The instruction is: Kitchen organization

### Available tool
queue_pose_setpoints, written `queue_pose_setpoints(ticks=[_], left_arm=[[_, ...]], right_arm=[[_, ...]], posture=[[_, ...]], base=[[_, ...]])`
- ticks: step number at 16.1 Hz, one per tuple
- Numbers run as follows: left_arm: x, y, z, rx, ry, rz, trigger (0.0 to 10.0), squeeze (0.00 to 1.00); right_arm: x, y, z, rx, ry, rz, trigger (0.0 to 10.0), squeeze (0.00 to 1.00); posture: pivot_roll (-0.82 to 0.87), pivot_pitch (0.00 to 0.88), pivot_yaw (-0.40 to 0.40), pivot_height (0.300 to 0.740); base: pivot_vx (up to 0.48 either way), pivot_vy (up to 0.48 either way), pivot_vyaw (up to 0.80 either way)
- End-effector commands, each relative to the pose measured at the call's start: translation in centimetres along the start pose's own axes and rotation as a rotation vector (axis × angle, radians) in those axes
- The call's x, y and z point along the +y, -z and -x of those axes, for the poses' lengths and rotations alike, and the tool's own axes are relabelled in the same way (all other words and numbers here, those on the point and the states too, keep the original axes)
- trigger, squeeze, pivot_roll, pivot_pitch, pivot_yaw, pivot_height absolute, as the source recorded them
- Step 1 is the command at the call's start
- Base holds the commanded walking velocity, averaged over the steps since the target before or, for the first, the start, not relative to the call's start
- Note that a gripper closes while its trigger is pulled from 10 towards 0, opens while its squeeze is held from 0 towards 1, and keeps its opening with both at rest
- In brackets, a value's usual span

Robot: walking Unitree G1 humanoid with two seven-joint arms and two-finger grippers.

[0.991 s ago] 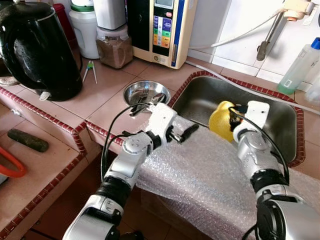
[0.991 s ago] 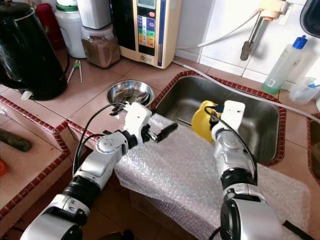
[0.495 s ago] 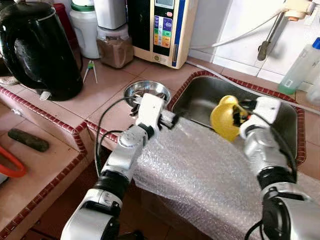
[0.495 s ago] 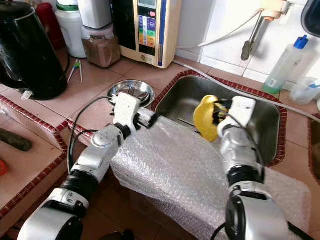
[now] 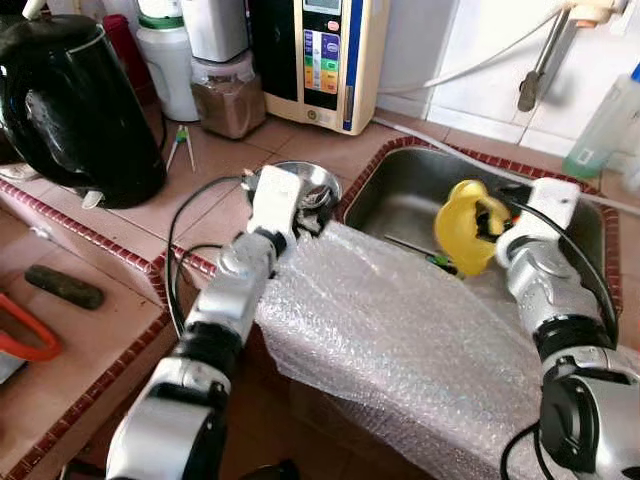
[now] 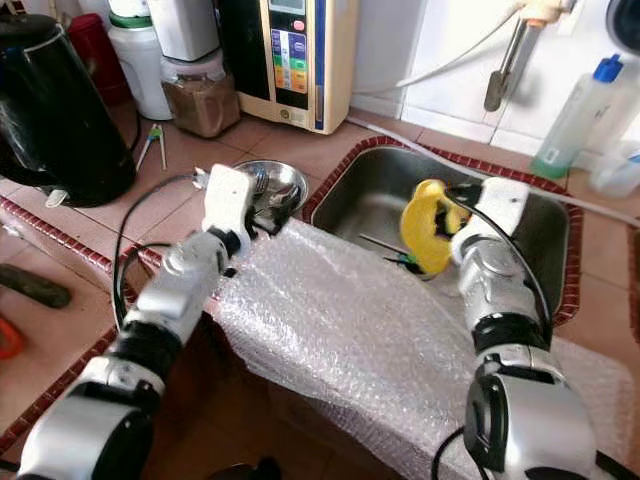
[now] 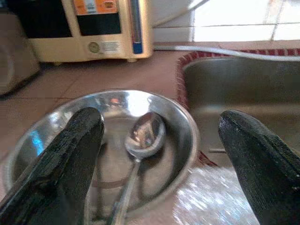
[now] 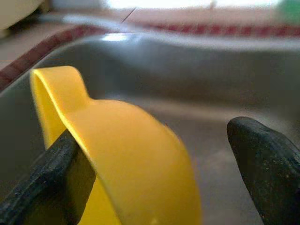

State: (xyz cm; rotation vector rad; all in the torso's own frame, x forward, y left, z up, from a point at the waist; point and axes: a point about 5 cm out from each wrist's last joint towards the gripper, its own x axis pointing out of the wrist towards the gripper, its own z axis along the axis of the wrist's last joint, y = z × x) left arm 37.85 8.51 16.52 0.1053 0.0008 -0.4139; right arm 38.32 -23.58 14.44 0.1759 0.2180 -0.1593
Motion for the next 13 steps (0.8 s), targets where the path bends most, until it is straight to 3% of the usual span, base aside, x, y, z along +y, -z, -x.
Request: queue_pose_setpoints(ticks=[1,2,3,4,5,6,8,9,10,12,13], left_arm=[[0.1,-0.3,-0.2,0.007,0.009,-0.023,10.0,1.0],[0.0,-0.4,-0.2,0.001,0.021,-0.045,10.0,1.0],[-0.2,-0.5,-0.3,0.008,0.029,-0.028,10.0,1.0],[-0.5,-0.6,-0.4,0.001,0.044,-0.024,10.0,1.0],[-1.2,-0.7,-0.4,-0.002,0.086,-0.033,10.0,0.0],[-1.4,-0.7,-0.4,0.0,0.106,-0.039,10.0,0.0],[-2.0,-0.5,-0.2,0.003,0.162,-0.036,10.0,0.0],[-2.3,-0.3,0.0,0.016,0.212,-0.033,10.0,0.0],[-2.5,-0.1,0.0,0.031,0.256,-0.038,10.0,0.0],[-2.9,-0.1,0.1,0.04,0.301,-0.044,10.0,0.0],[-3.0,-0.2,0.1,0.042,0.315,-0.041,10.0,0.0]], right_arm=[[1.0,0.7,-0.2,0.096,-0.056,0.003,10.0,1.0],[1.4,1.0,-0.2,0.119,-0.104,-0.003,10.0,1.0],[1.6,1.1,-0.2,0.138,-0.137,0.152,10.0,1.0],[1.6,1.1,-0.2,0.155,-0.173,0.097,10.0,1.0],[1.3,0.9,-0.2,0.171,-0.18,0.045,10.0,1.0],[1.4,0.5,-0.2,0.162,-0.195,-0.024,10.0,1.0],[0.9,-0.3,-0.3,0.128,-0.178,-0.002,10.0,1.0],[0.6,-0.5,-0.2,0.087,-0.207,0.089,10.0,1.0],[0.7,-0.1,0.0,0.07,-0.243,0.094,10.0,1.0],[0.8,0.0,0.2,0.041,-0.249,0.244,10.0,1.0],[1.6,0.4,0.3,0.065,-0.327,0.128,10.0,1.0]], posture=[[-0.1,0.067,0.096,0.74],[-0.1,0.067,0.097,0.74],[-0.09,0.067,0.098,0.74],[-0.09,0.067,0.096,0.74],[-0.08,0.068,0.091,0.74],[-0.08,0.068,0.091,0.74],[-0.08,0.072,0.091,0.74],[-0.09,0.073,0.093,0.74],[-0.09,0.073,0.093,0.74],[-0.1,0.071,0.091,0.74],[-0.1,0.069,0.09,0.74]], base=[[0.0,0.0,0.0],[0.0,0.0,0.0],[0.0,0.0,0.0],[0.0,0.0,0.0],[0.0,0.0,0.0],[0.0,0.0,0.0],[0.0,0.0,0.0],[0.0,0.0,0.0],[0.0,0.0,0.0],[0.0,0.0,0.0],[0.0,0.0,0.0]])
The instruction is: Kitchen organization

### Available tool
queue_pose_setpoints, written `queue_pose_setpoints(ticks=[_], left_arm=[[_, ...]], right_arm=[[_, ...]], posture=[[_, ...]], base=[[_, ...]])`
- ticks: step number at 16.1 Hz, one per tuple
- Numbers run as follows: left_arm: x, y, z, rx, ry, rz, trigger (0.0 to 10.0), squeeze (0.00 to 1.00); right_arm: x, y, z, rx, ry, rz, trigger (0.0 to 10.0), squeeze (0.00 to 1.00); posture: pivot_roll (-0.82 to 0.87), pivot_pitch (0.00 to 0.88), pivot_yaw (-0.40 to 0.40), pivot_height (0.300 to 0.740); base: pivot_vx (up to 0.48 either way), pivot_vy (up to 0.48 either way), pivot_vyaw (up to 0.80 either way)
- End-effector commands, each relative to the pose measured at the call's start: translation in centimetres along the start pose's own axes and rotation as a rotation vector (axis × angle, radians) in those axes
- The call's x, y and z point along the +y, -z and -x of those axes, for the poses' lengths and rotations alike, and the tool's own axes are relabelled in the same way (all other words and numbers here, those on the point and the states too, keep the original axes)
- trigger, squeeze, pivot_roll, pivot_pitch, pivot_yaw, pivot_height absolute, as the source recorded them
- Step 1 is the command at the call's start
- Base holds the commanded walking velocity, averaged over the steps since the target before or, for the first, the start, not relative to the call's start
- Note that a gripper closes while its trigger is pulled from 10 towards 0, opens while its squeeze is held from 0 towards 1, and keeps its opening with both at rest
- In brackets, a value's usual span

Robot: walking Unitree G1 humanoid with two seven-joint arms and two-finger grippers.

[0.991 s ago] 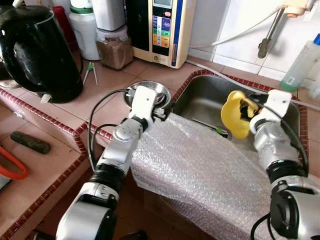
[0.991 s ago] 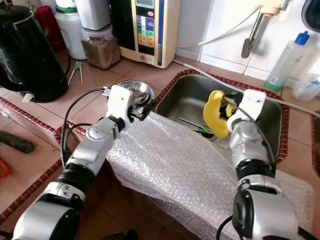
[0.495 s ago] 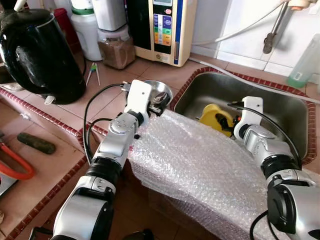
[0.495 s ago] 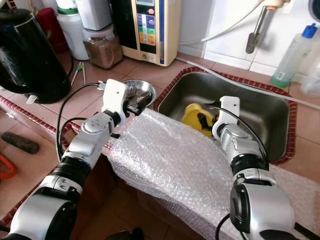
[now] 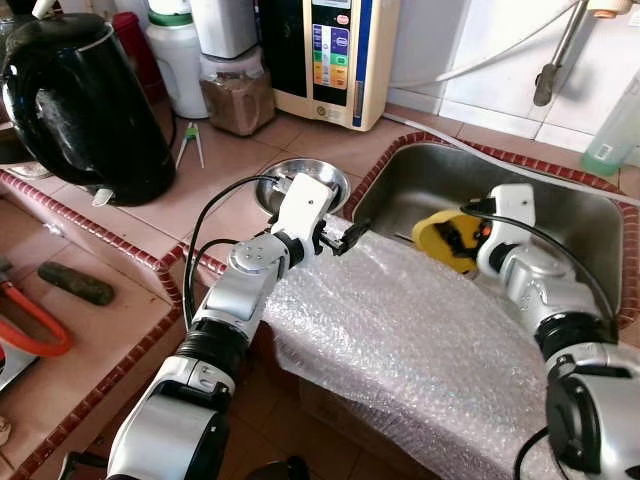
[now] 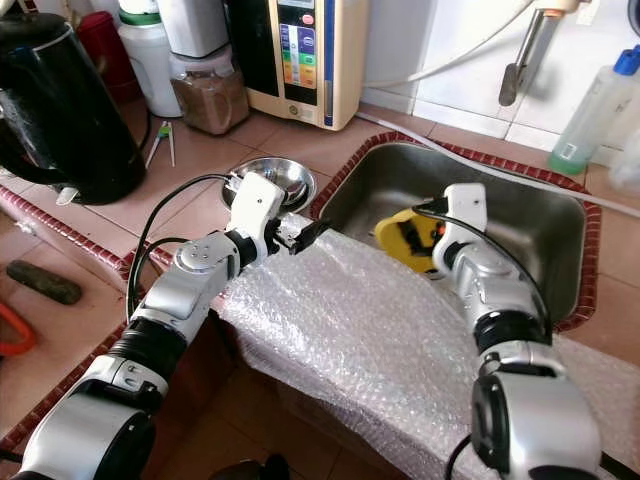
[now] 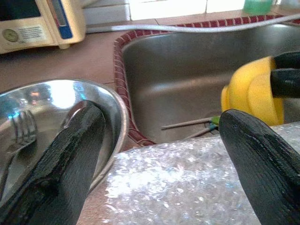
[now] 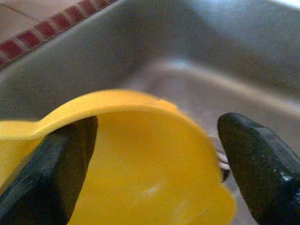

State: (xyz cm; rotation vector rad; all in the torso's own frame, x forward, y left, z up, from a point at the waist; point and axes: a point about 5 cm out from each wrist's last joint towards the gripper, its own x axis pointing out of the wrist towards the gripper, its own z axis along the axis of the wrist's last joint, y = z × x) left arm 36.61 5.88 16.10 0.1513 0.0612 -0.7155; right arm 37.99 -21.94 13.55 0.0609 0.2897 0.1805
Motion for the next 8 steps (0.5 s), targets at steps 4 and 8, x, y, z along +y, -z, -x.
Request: queue_pose_setpoints(ticks=[4,8], left_arm=[[-0.9,-0.1,-0.1,0.001,0.045,0.001,10.0,0.0],[-1.3,-0.2,-0.1,-0.015,0.033,0.019,10.0,0.0]], right_arm=[[1.3,-0.9,-0.1,-0.069,-0.095,-0.102,10.0,1.0],[1.9,-2.9,-0.2,-0.189,-0.019,0.078,10.0,1.0]], posture=[[-0.1,0.061,0.076,0.74],[-0.1,0.059,0.06,0.74]], base=[[0.0,0.0,0.0],[0.0,0.0,0.0]])
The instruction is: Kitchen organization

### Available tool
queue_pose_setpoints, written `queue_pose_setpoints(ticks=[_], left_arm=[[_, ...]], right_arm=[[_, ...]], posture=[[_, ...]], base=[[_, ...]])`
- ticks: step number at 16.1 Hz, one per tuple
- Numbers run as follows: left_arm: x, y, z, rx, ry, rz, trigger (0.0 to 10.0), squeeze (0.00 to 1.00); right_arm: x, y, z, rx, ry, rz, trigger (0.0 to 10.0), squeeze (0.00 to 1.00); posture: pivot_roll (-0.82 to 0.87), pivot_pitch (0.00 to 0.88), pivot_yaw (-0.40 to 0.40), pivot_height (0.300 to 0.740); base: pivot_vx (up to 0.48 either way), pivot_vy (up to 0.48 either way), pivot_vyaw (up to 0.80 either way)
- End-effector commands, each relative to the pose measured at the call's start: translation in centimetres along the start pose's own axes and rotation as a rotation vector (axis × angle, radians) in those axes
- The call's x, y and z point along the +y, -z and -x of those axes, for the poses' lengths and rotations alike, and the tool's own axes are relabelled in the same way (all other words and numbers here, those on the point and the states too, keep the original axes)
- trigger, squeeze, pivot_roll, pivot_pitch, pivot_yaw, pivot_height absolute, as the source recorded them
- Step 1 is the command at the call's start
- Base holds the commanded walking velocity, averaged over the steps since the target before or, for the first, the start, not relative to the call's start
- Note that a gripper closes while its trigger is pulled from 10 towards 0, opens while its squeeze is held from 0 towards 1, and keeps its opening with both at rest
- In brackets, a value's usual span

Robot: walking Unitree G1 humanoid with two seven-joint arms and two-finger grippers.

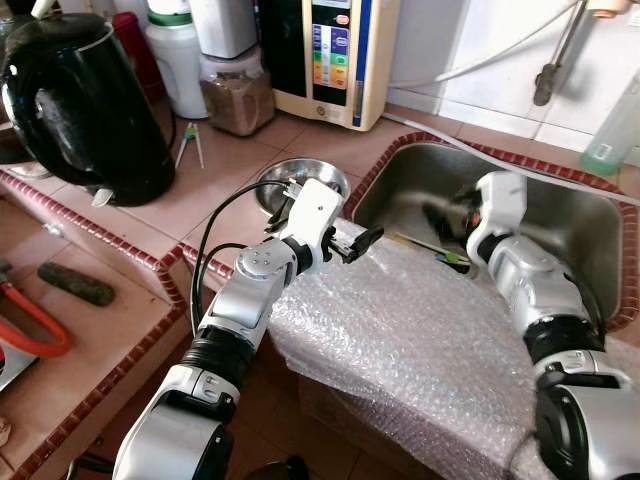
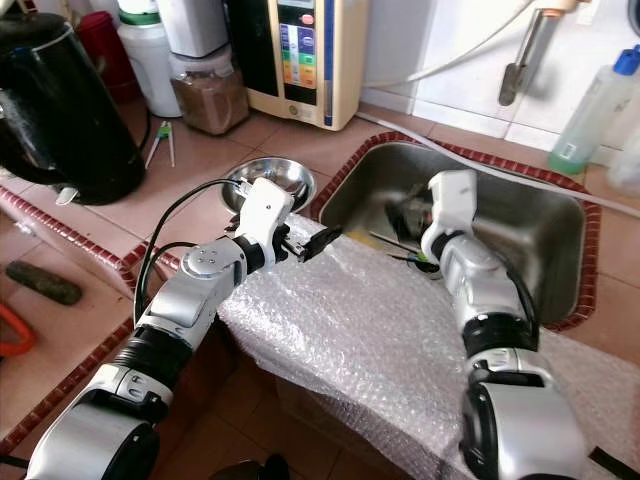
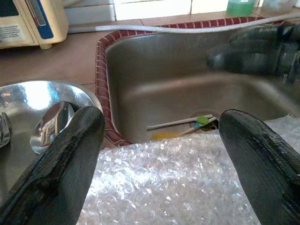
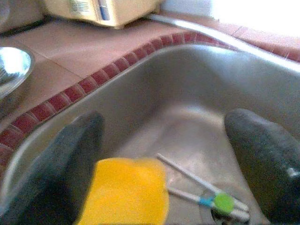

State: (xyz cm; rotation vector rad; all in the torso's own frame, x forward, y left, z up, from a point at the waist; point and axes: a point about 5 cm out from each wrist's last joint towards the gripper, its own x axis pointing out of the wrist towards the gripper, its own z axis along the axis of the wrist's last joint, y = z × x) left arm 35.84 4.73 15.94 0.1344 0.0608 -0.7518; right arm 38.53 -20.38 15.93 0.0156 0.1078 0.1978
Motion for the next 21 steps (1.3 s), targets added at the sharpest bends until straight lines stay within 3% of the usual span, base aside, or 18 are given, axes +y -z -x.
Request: queue_pose_setpoints(ticks=[1,2,4,5,8,9,10,12,13,16,20,21], left_arm=[[0.1,-0.1,0.2,-0.006,-0.005,0.006,10.0,0.0],[0.2,-0.1,0.2,-0.006,-0.01,0.004,10.0,0.0],[0.2,-0.1,0.2,-0.006,-0.017,0.008,10.0,0.0],[0.2,-0.2,0.2,-0.007,-0.022,0.009,10.0,0.0],[2.1,-0.8,0.5,-0.032,-0.179,0.01,10.0,0.0],[2.8,-1.0,0.6,-0.042,-0.234,0.011,10.0,0.0],[4.3,-1.3,1.0,-0.053,-0.343,0.038,10.0,0.0],[5.8,-1.2,1.5,-0.031,-0.434,0.083,10.0,0.0],[6.3,-0.9,1.6,-0.003,-0.454,0.103,10.0,0.0],[6.5,-0.7,1.1,0.056,-0.415,0.096,10.0,0.0],[6.6,-1.2,0.5,0.082,-0.371,0.085,10.0,0.0],[6.7,-1.4,0.3,0.088,-0.358,0.083,10.0,0.0]], right_arm=[[1.0,-0.7,-0.4,-0.024,-0.078,-0.134,10.0,1.0],[0.3,-1.5,-0.3,-0.058,0.032,0.099,10.0,1.0],[0.8,-1.3,-0.4,-0.067,-0.009,0.042,10.0,1.0],[0.8,-1.1,-0.3,-0.073,-0.007,0.126,10.0,1.0],[1.6,-2.2,0.1,-0.164,-0.049,0.104,10.0,1.0],[1.8,-2.4,0.3,-0.183,-0.049,0.101,10.0,0.93],[3.1,-2.8,0.7,-0.229,-0.098,0.062,10.0,0.85],[5.1,-2.9,1.4,-0.259,-0.179,0.06,10.0,0.46],[6.3,-2.9,1.9,-0.263,-0.228,0.063,10.0,0.19],[8.5,-2.3,2.8,-0.251,-0.306,0.102,10.0,0.11],[9.2,-2.2,3.2,-0.234,-0.314,0.077,10.0,0.11],[9.6,-2.2,3.5,-0.222,-0.348,0.065,10.0,0.03]], posture=[[-0.1,0.056,0.058,0.74],[-0.1,0.058,0.056,0.74],[-0.1,0.059,0.053,0.74],[-0.1,0.059,0.05,0.74],[-0.1,0.062,0.047,0.74],[-0.1,0.062,0.046,0.74],[-0.11,0.063,0.043,0.74],[-0.11,0.063,0.04,0.74],[-0.11,0.062,0.04,0.74],[-0.11,0.062,0.044,0.74],[-0.12,0.063,0.051,0.74],[-0.12,0.064,0.054,0.74]], base=[[0.0,0.0,0.0],[0.0,0.0,0.0],[0.0,0.0,0.0],[0.0,0.0,0.0],[0.0,0.0,0.0],[0.0,0.0,0.0],[0.0,0.0,0.0],[0.0,0.0,0.0],[0.0,0.0,0.0],[0.0,0.0,0.0],[0.0,0.0,0.0],[0.0,0.0,0.0]])
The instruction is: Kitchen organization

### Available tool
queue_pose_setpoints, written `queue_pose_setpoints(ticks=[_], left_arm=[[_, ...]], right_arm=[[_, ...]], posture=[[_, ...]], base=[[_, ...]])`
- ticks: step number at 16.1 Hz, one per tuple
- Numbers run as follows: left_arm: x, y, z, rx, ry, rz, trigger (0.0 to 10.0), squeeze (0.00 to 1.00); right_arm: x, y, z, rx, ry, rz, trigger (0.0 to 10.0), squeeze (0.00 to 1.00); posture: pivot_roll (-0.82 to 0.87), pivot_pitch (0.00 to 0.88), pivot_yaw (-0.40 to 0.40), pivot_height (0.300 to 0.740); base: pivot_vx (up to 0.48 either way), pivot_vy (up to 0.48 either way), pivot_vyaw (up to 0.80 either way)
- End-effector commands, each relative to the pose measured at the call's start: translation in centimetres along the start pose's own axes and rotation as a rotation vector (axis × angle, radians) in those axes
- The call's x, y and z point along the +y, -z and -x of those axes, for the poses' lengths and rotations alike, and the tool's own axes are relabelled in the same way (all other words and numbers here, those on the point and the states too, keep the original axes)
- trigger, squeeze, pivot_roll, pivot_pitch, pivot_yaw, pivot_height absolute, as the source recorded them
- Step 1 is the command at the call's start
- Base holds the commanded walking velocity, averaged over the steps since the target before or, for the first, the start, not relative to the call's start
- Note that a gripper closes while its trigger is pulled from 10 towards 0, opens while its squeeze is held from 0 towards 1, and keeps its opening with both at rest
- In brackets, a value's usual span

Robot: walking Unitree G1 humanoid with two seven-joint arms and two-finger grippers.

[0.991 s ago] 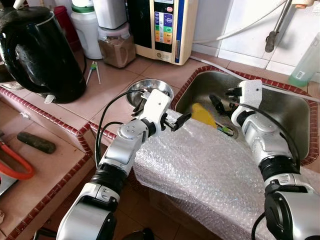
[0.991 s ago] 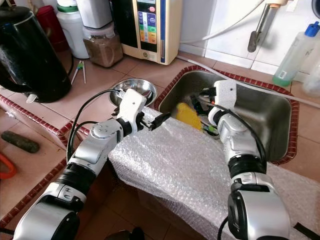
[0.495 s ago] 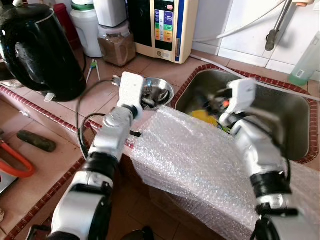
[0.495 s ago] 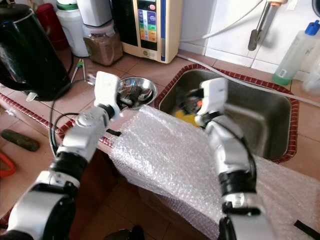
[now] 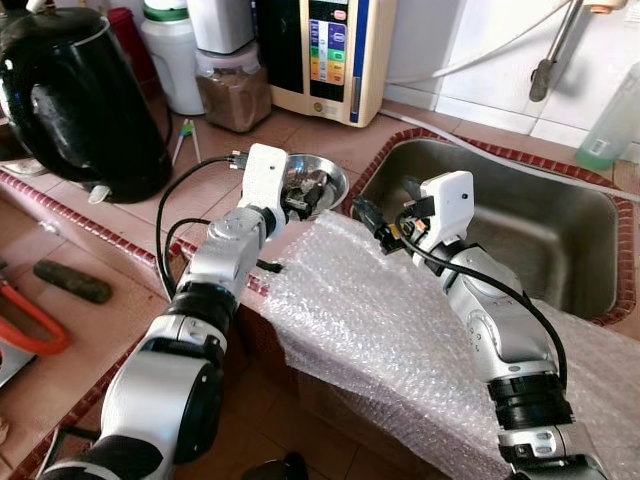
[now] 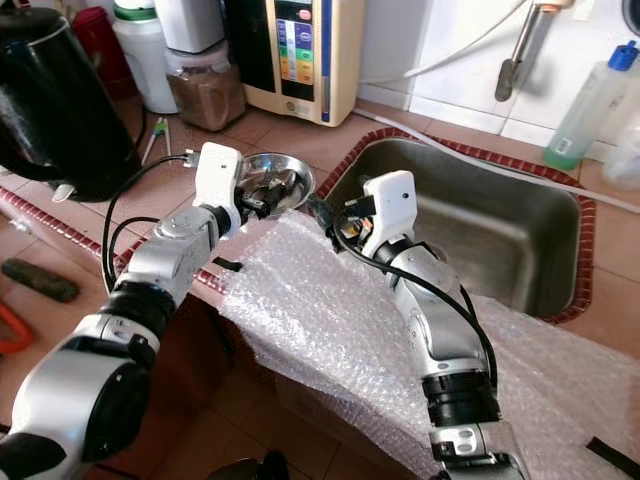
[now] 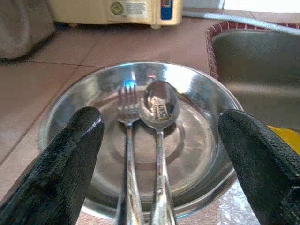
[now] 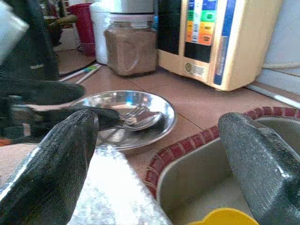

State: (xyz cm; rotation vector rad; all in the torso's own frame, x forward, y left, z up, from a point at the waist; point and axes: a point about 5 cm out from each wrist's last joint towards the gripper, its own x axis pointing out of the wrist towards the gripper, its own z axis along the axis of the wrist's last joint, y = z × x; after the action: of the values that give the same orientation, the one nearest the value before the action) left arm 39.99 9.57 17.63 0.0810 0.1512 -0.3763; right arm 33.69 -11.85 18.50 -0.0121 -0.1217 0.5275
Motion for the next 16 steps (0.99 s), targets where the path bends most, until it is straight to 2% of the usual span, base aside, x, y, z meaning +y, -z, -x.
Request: queue_pose_setpoints(ticks=[1,8,9,10,11,12,13,15,16], left_arm=[[0.0,-0.6,-0.1,-0.002,0.018,-0.028,10.0,0.0],[-0.3,0.4,-0.3,0.113,0.112,-0.085,10.0,0.0],[-0.2,0.7,-0.2,0.138,0.132,-0.101,9.6,0.0],[-0.2,0.8,-0.2,0.144,0.136,-0.105,7.9,0.0],[-0.1,1.0,-0.2,0.157,0.136,-0.109,3.5,0.0],[0.0,1.2,-0.1,0.166,0.136,-0.107,1.1,0.0],[0.1,1.2,-0.1,0.167,0.135,-0.109,1.1,0.0],[0.4,1.3,-0.1,0.181,0.128,-0.104,0.0,0.0],[0.5,1.4,0.0,0.187,0.123,-0.102,0.0,0.0]], right_arm=[[0.4,-0.3,0.1,0.001,-0.026,-0.004,10.0,0.0],[0.6,-0.2,0.4,0.026,-0.025,-0.01,10.0,0.0],[0.6,-0.2,0.4,0.028,-0.026,-0.009,10.0,0.0],[0.6,-0.2,0.4,0.029,-0.026,-0.008,10.0,0.0],[0.6,-0.2,0.4,0.03,-0.025,-0.007,10.0,0.0],[0.5,-0.2,0.4,0.031,-0.024,-0.006,10.0,0.0],[0.5,-0.3,0.4,0.031,-0.023,-0.007,10.0,0.0],[0.4,-0.2,0.4,0.033,-0.019,-0.008,10.0,0.0],[0.4,-0.2,0.4,0.035,-0.022,-0.01,10.0,0.0]], posture=[[-0.12,0.064,0.055,0.74],[-0.12,0.066,0.06,0.74],[-0.12,0.065,0.059,0.74],[-0.12,0.064,0.06,0.74],[-0.12,0.064,0.06,0.74],[-0.12,0.064,0.06,0.74],[-0.12,0.064,0.06,0.74],[-0.12,0.065,0.058,0.74],[-0.12,0.064,0.057,0.74]], base=[[0.0,0.0,0.0],[0.0,0.0,0.0],[0.0,0.0,0.0],[0.0,0.0,0.0],[0.0,0.0,0.0],[0.0,0.0,0.0],[0.0,0.0,0.0],[0.0,0.0,0.0],[0.0,0.0,0.0]])
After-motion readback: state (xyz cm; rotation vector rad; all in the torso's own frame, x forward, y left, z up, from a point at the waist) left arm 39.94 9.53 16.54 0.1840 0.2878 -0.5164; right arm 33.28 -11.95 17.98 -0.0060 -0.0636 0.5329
